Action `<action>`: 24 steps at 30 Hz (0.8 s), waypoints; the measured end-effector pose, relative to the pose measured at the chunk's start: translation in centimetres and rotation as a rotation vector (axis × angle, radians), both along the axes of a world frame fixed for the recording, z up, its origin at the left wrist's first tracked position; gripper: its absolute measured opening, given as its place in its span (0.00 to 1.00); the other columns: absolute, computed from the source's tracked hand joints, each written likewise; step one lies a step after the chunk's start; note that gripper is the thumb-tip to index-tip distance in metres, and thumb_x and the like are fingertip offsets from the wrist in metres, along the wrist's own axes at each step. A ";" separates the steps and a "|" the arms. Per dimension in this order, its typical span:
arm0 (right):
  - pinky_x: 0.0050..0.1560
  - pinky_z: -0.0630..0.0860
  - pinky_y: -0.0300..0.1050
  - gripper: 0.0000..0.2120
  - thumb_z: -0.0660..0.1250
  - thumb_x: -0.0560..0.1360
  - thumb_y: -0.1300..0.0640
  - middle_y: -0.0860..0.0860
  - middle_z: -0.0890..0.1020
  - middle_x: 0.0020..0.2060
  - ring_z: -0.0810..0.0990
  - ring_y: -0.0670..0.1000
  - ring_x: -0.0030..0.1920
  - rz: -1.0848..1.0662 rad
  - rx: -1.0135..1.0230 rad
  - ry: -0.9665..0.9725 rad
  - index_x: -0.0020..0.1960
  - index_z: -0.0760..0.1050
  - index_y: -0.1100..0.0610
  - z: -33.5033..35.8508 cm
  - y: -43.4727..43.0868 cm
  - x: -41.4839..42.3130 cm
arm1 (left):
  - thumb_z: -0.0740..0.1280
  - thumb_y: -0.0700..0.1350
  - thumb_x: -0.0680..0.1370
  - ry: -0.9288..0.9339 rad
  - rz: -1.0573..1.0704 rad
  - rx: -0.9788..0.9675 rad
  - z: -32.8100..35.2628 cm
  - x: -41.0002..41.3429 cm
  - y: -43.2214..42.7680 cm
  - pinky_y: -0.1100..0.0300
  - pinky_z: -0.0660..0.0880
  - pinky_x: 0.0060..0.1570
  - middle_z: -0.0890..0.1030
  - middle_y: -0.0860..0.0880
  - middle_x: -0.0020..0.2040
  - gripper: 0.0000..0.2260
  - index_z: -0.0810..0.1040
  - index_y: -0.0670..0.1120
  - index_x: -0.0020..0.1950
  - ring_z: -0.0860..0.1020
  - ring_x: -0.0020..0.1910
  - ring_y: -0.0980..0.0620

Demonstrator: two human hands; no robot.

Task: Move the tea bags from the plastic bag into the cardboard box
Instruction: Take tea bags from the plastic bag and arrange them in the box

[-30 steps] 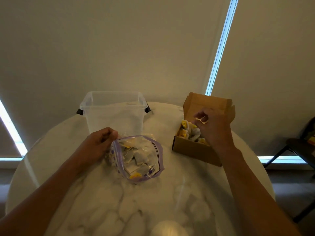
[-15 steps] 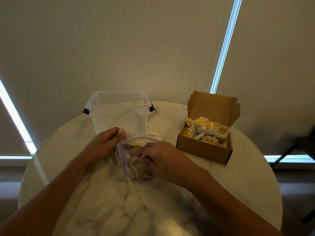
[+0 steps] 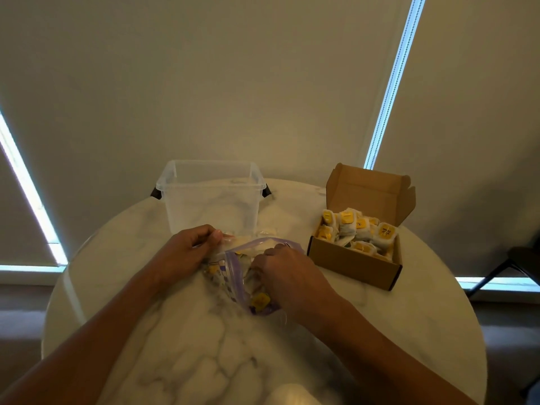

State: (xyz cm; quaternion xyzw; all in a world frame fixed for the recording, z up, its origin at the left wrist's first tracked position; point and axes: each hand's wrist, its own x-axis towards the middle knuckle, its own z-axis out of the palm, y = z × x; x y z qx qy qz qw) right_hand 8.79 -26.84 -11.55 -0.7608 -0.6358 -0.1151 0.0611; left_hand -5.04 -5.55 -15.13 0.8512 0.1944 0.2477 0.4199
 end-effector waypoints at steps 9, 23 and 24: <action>0.45 0.84 0.42 0.08 0.71 0.81 0.59 0.42 0.87 0.46 0.86 0.47 0.47 0.099 0.413 0.858 0.56 0.86 0.48 2.2 -3.4 3.2 | 0.61 0.58 0.88 -0.019 0.057 0.008 0.1 0.1 0.0 0.58 0.74 0.46 0.84 0.58 0.40 0.14 0.83 0.60 0.47 0.77 0.38 0.63; 0.50 0.85 0.47 0.10 0.65 0.83 0.68 0.56 0.89 0.48 0.88 0.57 0.51 0.073 0.454 1.288 0.53 0.85 0.63 2.9 -4.4 4.8 | 0.62 0.57 0.89 -0.019 0.069 -0.016 0.1 0.0 -0.4 0.55 0.74 0.47 0.84 0.59 0.39 0.17 0.84 0.49 0.52 0.77 0.37 0.63; 0.50 0.85 0.47 0.07 0.67 0.82 0.67 0.56 0.89 0.48 0.89 0.57 0.51 0.083 0.447 1.303 0.54 0.84 0.64 2.9 -4.4 4.8 | 0.62 0.57 0.89 -0.023 0.066 -0.013 0.0 0.1 -0.3 0.55 0.74 0.48 0.84 0.56 0.40 0.18 0.84 0.48 0.53 0.77 0.38 0.62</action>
